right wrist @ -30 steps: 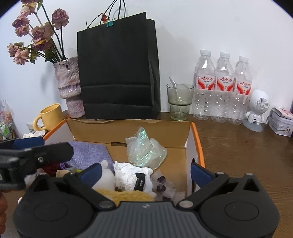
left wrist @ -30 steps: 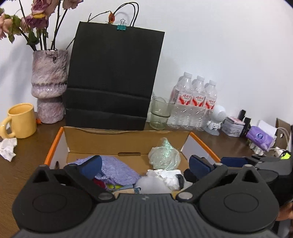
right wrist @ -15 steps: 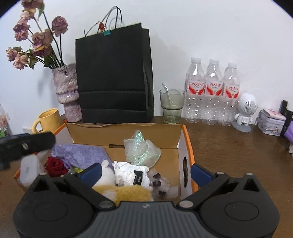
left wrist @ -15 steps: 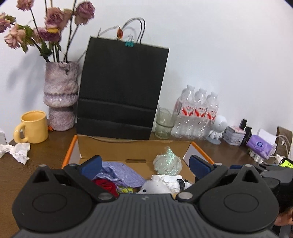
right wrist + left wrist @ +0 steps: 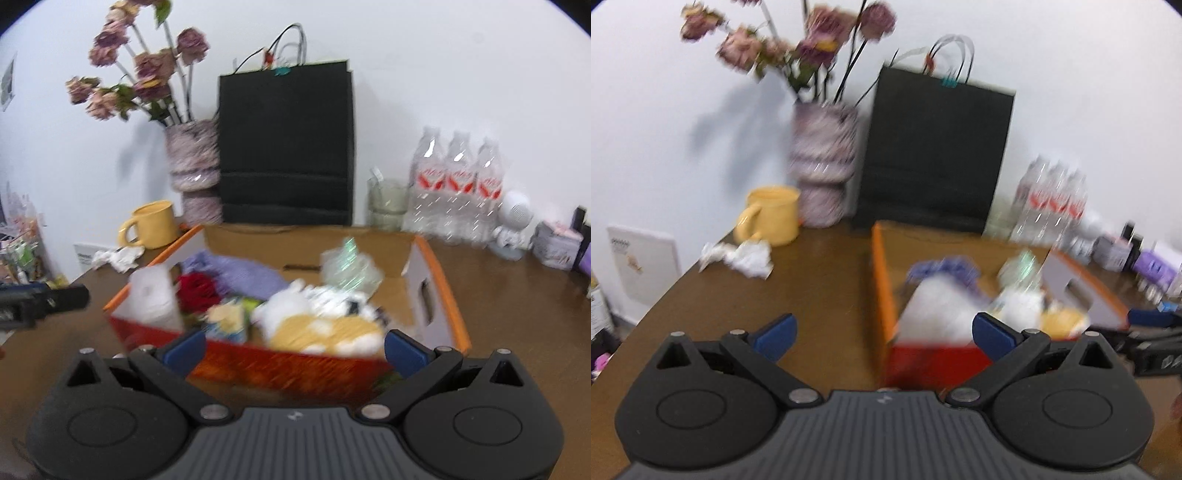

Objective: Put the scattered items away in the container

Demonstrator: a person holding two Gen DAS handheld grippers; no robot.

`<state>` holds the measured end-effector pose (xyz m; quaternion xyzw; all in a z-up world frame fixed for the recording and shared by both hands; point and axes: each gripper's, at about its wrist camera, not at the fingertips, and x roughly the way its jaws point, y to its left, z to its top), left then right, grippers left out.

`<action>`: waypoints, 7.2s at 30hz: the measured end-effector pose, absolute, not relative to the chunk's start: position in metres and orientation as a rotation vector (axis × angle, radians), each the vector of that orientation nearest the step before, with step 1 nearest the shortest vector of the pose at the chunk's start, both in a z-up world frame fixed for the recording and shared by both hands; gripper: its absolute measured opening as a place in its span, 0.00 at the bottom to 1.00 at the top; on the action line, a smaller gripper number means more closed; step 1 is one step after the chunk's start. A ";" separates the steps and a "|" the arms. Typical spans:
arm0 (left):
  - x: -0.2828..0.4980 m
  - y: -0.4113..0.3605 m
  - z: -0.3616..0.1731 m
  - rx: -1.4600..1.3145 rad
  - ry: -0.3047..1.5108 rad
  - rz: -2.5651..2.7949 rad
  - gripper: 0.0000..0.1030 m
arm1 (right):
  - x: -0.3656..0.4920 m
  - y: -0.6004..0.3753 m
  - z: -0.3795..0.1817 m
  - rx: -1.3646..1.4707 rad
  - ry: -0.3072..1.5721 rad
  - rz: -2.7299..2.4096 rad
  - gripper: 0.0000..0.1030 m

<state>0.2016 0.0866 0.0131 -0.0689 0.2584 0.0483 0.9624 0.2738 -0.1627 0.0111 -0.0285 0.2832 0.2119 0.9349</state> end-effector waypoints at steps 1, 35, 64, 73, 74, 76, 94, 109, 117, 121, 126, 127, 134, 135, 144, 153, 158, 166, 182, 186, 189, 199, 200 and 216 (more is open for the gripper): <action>0.201 0.089 0.007 -0.125 0.544 0.098 1.00 | 0.271 -0.158 0.007 -0.062 0.591 0.445 1.00; 0.216 0.179 -0.040 -0.244 0.660 -0.117 0.27 | 0.253 -0.019 -0.054 -0.076 0.730 0.427 0.94; 0.209 0.189 -0.040 -0.261 0.668 -0.043 0.30 | 0.238 -0.002 -0.053 -0.031 0.663 0.371 0.50; 0.206 0.175 -0.043 -0.135 0.677 -0.007 0.32 | 0.236 -0.020 -0.052 -0.019 0.651 0.368 0.50; 0.206 0.174 -0.043 -0.129 0.678 -0.015 0.28 | 0.236 -0.021 -0.052 -0.016 0.651 0.368 0.50; 0.204 0.172 -0.043 -0.122 0.677 -0.037 0.28 | 0.236 -0.024 -0.052 -0.012 0.650 0.369 0.50; 0.169 0.144 -0.032 -0.133 0.572 -0.023 0.28 | 0.218 -0.083 -0.038 0.028 0.590 0.380 0.50; 0.185 0.073 0.030 -0.173 0.428 -0.089 0.28 | 0.233 -0.150 0.009 -0.002 0.477 0.398 0.50; 0.248 0.040 0.058 -0.206 0.383 -0.103 0.28 | 0.284 -0.163 0.034 -0.010 0.426 0.390 0.50; 0.290 0.027 0.048 -0.241 0.411 -0.067 0.28 | 0.320 -0.161 0.030 -0.013 0.434 0.371 0.50; 0.330 0.015 0.025 -0.216 0.490 -0.057 0.28 | 0.366 -0.159 0.009 -0.014 0.500 0.369 0.50; 0.336 0.013 0.021 -0.208 0.501 -0.056 0.28 | 0.373 -0.158 0.004 -0.021 0.518 0.371 0.50; 0.354 0.012 0.007 -0.174 0.542 -0.030 0.29 | 0.404 -0.160 -0.014 -0.030 0.599 0.361 0.51; 0.355 0.012 0.006 -0.173 0.545 -0.025 0.30 | 0.405 -0.161 -0.015 -0.027 0.609 0.359 0.51; 0.351 0.016 0.014 -0.172 0.524 0.019 0.99 | 0.403 -0.163 -0.008 -0.041 0.622 0.363 0.95; 0.350 0.013 0.019 -0.155 0.561 0.044 1.00 | 0.402 -0.164 -0.002 -0.050 0.639 0.361 1.00; 0.348 0.012 0.021 -0.149 0.563 0.051 1.00 | 0.401 -0.165 -0.001 -0.055 0.642 0.357 1.00; 0.336 0.011 0.026 -0.161 0.560 0.047 1.00 | 0.389 -0.168 0.006 -0.066 0.637 0.338 1.00; 0.228 -0.006 0.065 -0.134 0.492 0.048 1.00 | 0.283 -0.181 0.042 -0.066 0.587 0.322 1.00; 0.201 -0.012 0.071 -0.126 0.495 0.050 1.00 | 0.253 -0.188 0.048 -0.059 0.583 0.322 1.00; 0.185 -0.013 0.073 -0.134 0.502 0.055 1.00 | 0.233 -0.193 0.051 -0.061 0.579 0.321 1.00; 0.153 -0.016 0.069 -0.132 0.523 0.061 1.00 | 0.192 -0.203 0.054 -0.080 0.575 0.326 1.00; 0.151 -0.016 0.069 -0.131 0.525 0.063 1.00 | 0.190 -0.204 0.054 -0.080 0.576 0.326 1.00; 0.142 -0.016 0.067 -0.130 0.536 0.065 1.00 | 0.181 -0.203 0.051 -0.083 0.586 0.329 1.00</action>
